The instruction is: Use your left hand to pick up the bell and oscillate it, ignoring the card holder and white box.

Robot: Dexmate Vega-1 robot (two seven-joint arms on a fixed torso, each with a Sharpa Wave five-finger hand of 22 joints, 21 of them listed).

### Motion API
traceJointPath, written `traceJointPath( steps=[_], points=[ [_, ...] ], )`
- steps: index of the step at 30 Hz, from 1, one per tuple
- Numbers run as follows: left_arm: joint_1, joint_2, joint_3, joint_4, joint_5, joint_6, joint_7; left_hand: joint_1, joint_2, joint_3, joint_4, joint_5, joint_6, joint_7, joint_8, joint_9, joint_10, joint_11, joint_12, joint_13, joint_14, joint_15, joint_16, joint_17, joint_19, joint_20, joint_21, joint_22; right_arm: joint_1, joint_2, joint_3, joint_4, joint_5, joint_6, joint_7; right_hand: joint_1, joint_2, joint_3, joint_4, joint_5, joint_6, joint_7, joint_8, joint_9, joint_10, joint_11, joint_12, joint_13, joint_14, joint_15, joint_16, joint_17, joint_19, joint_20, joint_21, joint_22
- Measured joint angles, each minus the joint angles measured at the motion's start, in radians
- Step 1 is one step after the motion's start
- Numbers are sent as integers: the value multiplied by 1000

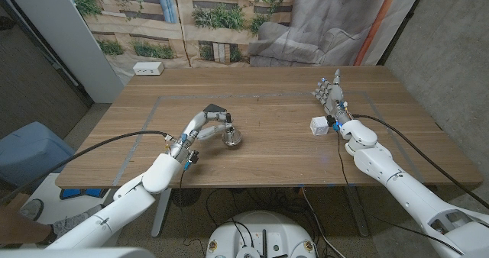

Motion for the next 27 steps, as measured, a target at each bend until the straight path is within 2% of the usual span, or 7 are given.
traceJointPath(
  steps=[6, 7, 23, 27],
  points=[
    [-14, -13, 0, 17, 21, -14, 14, -5, 8, -8, 0, 0, 0, 0, -4, 2, 0, 0, 0, 0, 0, 0, 0, 0, -2, 2, -2, 0, 0, 0, 0, -1, 0, 0, 0, 0, 0, 0, 0, 0, 0, 0, 0, 0, 0, 0, 0, 0, 0, 0, 0, 0, 0, 0, 0, 0],
    [-18, -16, 0, 21, 58, -34, 38, -5, 8, -8, 0, 0, 0, 0, -4, 2, 0, 0, 0, 0, 0, 0, 0, 0, -2, 2, -2, 0, 0, 0, 0, -1, 0, 0, 0, 0, 0, 0, 0, 0, 0, 0, 0, 0, 0, 0, 0, 0, 0, 0, 0, 0, 0, 0, 0, 0],
    [-75, -41, 3, 86, 238, -118, 159, 0, 13, -14, 3, 1, 6, -8, -12, 2, 3, -10, -8, -1, 0, 0, 0, 0, -13, 1, -2, 0, 0, 0, 0, -1, 0, 0, 1, 0, 0, 0, 0, 0, 0, 0, 0, 0, 0, 0, 0, 0, 0, 0, 0, 0, 0, 0, 0, 0],
    [-91, -47, 7, 102, 284, -135, 193, 0, 13, -20, 1, 1, 8, -17, -12, 1, 2, -12, -8, -1, 0, 0, -4, 0, -18, -4, -2, 0, 0, -1, 0, -1, 0, 0, 3, 0, 0, 0, 0, 0, 0, 0, 0, 0, 0, 0, 0, 0, 0, 0, 0, 0, 0, 0, 0, 0]
  ],
)
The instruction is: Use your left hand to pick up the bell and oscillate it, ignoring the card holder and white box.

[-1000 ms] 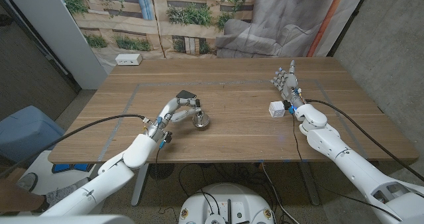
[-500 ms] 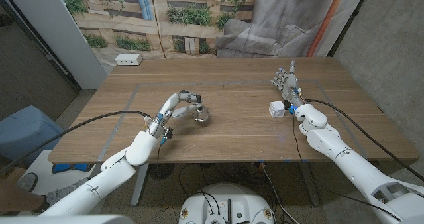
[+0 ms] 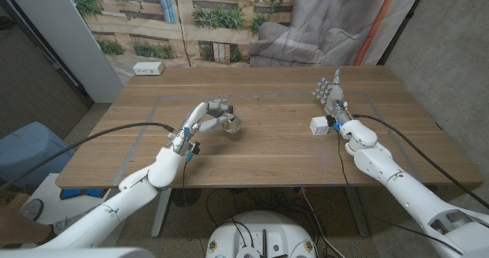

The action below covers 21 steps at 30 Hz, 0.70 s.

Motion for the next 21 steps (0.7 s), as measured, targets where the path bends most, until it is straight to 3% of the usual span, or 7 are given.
traceJointPath(
  steps=[21],
  points=[
    [-84, 12, 52, 79, 241, -97, 204, -5, 4, -10, 2, 3, 5, -9, -6, 6, 2, -9, 0, 4, 0, 0, 0, 0, 0, 0, 0, 0, 0, -1, 0, 2, 3, 0, 5, 0, 0, 0, 0, 0, 0, 0, 0, 0, 0, 0, 0, 0, 0, 0, 0, 0, 0, 0, 0, 0]
  ],
)
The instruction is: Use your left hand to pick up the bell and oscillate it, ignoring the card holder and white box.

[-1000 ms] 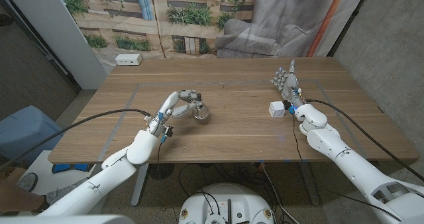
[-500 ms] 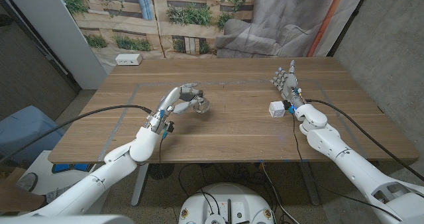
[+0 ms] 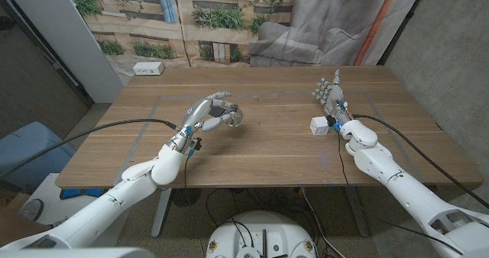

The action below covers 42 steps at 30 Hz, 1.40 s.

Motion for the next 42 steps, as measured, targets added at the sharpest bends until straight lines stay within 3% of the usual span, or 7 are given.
traceJointPath(
  steps=[9, 21, 24, 30, 31, 41, 42],
  points=[
    [-1, 5, 13, -2, -9, 8, 6, -1, 1, -1, -1, 0, 2, -5, 0, 0, 4, -4, 0, 0, 0, 0, 0, 0, 0, 0, 0, 0, 0, 0, 0, 0, 0, 0, -3, 0, 0, 0, 0, 0, 0, 0, 0, 0, 0, 0, 0, 0, 0, 0, 0, 0, 0, 0, 0, 0],
    [59, 6, 3, -78, -151, 108, -95, -1, 1, -9, -1, 0, -2, -9, 0, -1, 4, -3, 0, 0, 0, 0, 0, 0, 0, 0, 0, 0, 0, 0, 0, -1, 0, 0, -1, 0, 0, 0, 0, 0, 0, 0, 0, 0, 0, 0, 0, 0, 0, 0, 0, 0, 0, 0, 0, 0],
    [85, 5, -8, -116, -226, 179, -145, -1, 1, -9, -1, 0, -2, -9, 0, -1, 4, -4, 0, 0, 0, 0, 0, 0, 0, 0, 0, 0, 0, 0, 0, -1, 0, 0, -1, 0, 0, 0, 0, 0, 0, 0, 0, 0, 0, 0, 0, 0, 0, 0, 0, 0, 0, 0, 0, 0],
    [133, 6, -28, -184, -254, 208, -162, -1, 1, -12, 2, 0, -4, -6, 0, 0, 6, -5, 0, -1, 0, 0, 0, 0, 0, 0, 0, 0, 0, 0, 0, -1, 0, 0, 0, 0, 0, 0, 0, 0, 0, 0, 0, 0, 0, 0, 0, 0, 0, 0, 0, 0, 0, 0, 0, 0],
    [140, 6, -30, -195, -309, 272, -193, -1, 1, -12, 2, 0, -6, -5, 0, 0, 7, -7, 0, -1, 0, 0, 0, 0, 0, 0, 0, 0, 0, 0, 0, -1, 0, 0, 0, 0, 0, 0, 0, 0, 0, 0, 0, 0, 0, 0, 0, 0, 0, 0, 0, 0, 0, 0, 0, 0],
    [219, 6, -62, -329, -309, 272, -193, -1, 1, -18, -1, 0, -6, -5, -1, 0, 7, -7, 0, 0, 0, 0, 0, 0, -2, 2, -2, 0, 0, 0, 0, -1, 0, 0, 1, 0, 0, 0, 0, 0, 0, 0, 0, 0, 0, 0, 0, 0, 0, 0, 0, 0, 0, 0, 0, 0],
    [223, 5, -63, -336, -453, 461, -255, -1, 1, -18, -1, 0, -8, -6, -2, 0, 7, -7, 0, 0, -1, 0, 0, 0, -4, 4, -6, 0, 0, 0, 0, 0, 0, 0, 1, 0, 0, 0, 0, 0, 0, 0, 0, 0, 0, 0, 0, 0, 0, 0, 0, 0, 0, 0, 0, 0]
  ],
)
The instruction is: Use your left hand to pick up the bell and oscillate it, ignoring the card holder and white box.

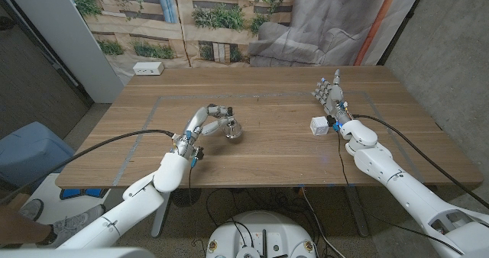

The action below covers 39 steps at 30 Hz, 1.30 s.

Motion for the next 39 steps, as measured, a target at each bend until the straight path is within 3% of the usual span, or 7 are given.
traceJointPath(
  steps=[12, 17, 18, 32, 39],
  points=[
    [49, 0, -15, -134, -125, 192, -34, 4, 4, -4, 2, -1, 0, 0, -4, 0, 0, 0, -1, -1, -7, 0, 0, 0, -11, 3, -2, 0, 0, 0, 0, 0, 0, 0, 0, 0, 0, 0, 0, 0, 0, 0, 0, 0, 0, 0, 0, 0, 0, 0, 0, 0, 0, 0, 0, 0],
    [60, 2, -17, -180, -138, 212, -36, 4, 4, -4, 2, -1, -5, 5, -4, 0, 0, 0, -1, -1, -7, 0, 0, 0, -14, -1, -2, 0, 0, 0, 0, 0, 0, 0, 0, 0, 0, 0, 0, 0, 0, 0, 0, 0, 0, 0, 0, 0, 0, 0, 0, 0, 0, 0, 0, 0],
    [62, 2, -17, -187, -179, 270, -40, 4, 4, -4, 2, -1, -5, 5, -4, 0, 0, 0, -1, -1, -7, 0, 0, 0, -14, -1, -2, 0, 0, 0, 0, 0, 0, 0, 0, 0, 0, 0, 0, 0, 0, 0, 0, 0, 0, 0, 0, 0, 0, 0, 0, 0, 0, 0, 0, 0],
    [74, 14, -19, -291, -306, 416, -52, 7, 7, -9, -3, -1, -5, 6, -8, -1, 0, 0, -4, 0, -6, 0, 0, 0, -19, 5, -2, -2, 0, 0, 0, 0, 0, 0, 0, 0, 0, 0, 0, 0, 0, 0, 0, 0, 0, 0, 0, 0, 0, 0, 0, 0, 0, 0, 0, 0],
    [71, 20, -20, -328, -403, 532, -48, 7, 7, -14, 0, -1, -5, 6, -8, 5, -2, -2, -4, 0, -6, 0, 0, 0, -19, 5, -2, -2, 0, 0, 0, 1, 0, 1, 0, 0, 0, 0, 0, 0, 0, 0, 0, 0, 0, 0, 0, 0, 0, 0, 0, 0, 0, 0, 0, 0]
  ],
)
